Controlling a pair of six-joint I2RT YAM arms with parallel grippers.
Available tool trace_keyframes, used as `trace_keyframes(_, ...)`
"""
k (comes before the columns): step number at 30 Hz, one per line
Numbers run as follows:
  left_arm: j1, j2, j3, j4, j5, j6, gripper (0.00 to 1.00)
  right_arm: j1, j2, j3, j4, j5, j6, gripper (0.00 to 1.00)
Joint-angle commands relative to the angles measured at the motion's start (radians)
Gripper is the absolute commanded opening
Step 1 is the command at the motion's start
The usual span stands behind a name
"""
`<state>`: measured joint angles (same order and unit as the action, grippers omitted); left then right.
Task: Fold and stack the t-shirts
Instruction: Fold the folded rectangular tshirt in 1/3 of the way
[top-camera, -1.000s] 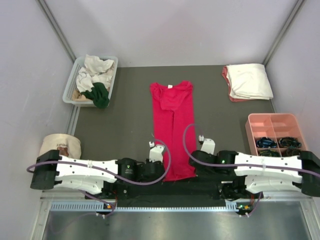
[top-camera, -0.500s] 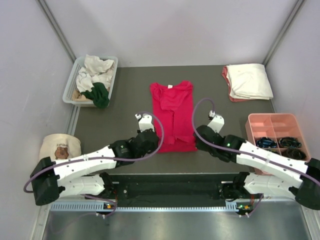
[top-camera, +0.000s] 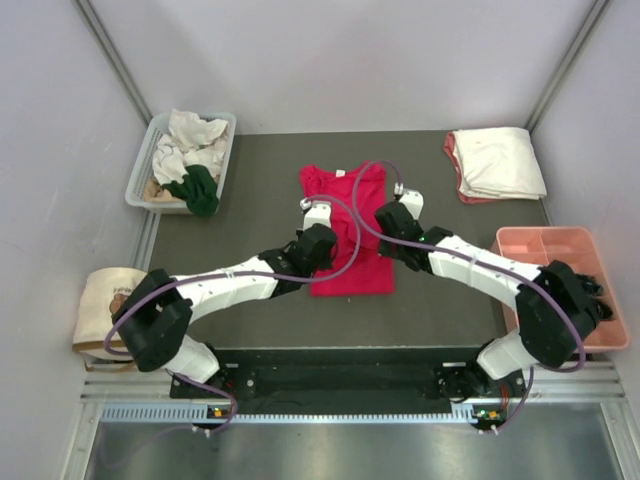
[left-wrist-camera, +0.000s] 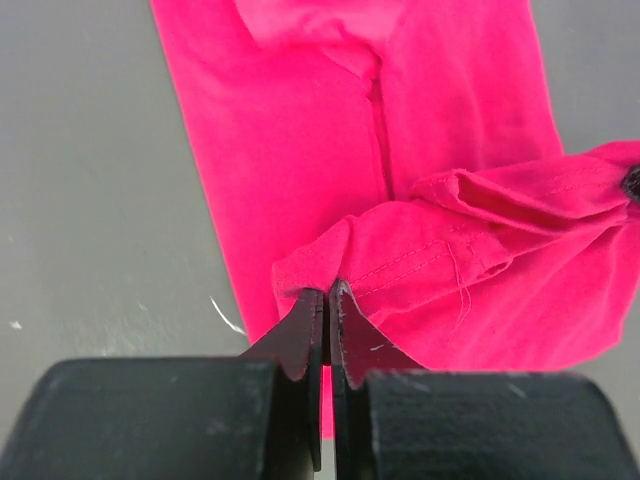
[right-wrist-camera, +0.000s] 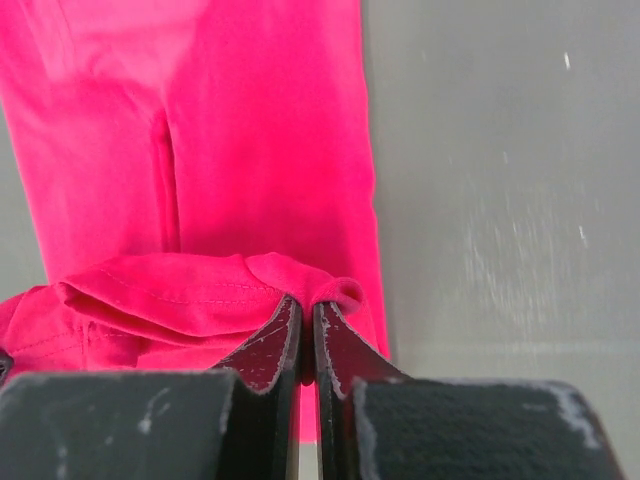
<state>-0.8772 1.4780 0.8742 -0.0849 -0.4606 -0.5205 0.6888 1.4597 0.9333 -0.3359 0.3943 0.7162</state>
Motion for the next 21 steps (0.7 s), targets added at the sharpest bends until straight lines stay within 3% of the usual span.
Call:
trace_keyframes(1, 0.064, 0.044, 0.066, 0.074, 0.028, 0.066, 0.0, -0.041, 0.071, 0.1, 0.084, -0.047, -0.075, 0.0)
trace_keyframes(16, 0.194, 0.226, 0.19, 0.12, 0.083, 0.148, 0.0, -0.138, 0.238, 0.242, 0.121, -0.143, -0.092, 0.0)
trace_keyframes(17, 0.202, 0.238, 0.212, 0.125, 0.067, 0.152, 0.01, -0.147, 0.248, 0.249, 0.132, -0.143, -0.104, 0.09)
trace_keyframes(18, 0.224, 0.26, 0.223, 0.128, 0.051, 0.154, 0.03, -0.158, 0.26, 0.259, 0.141, -0.132, -0.11, 0.29)
trace_keyframes(19, 0.239, 0.269, 0.232, 0.135, 0.028, 0.16, 0.08, -0.191, 0.263, 0.277, 0.156, -0.118, -0.119, 0.39)
trace_keyframes(21, 0.292, 0.284, 0.261, 0.155, -0.001, 0.169, 0.34, -0.234, 0.269, 0.298, 0.156, -0.091, -0.132, 0.59)
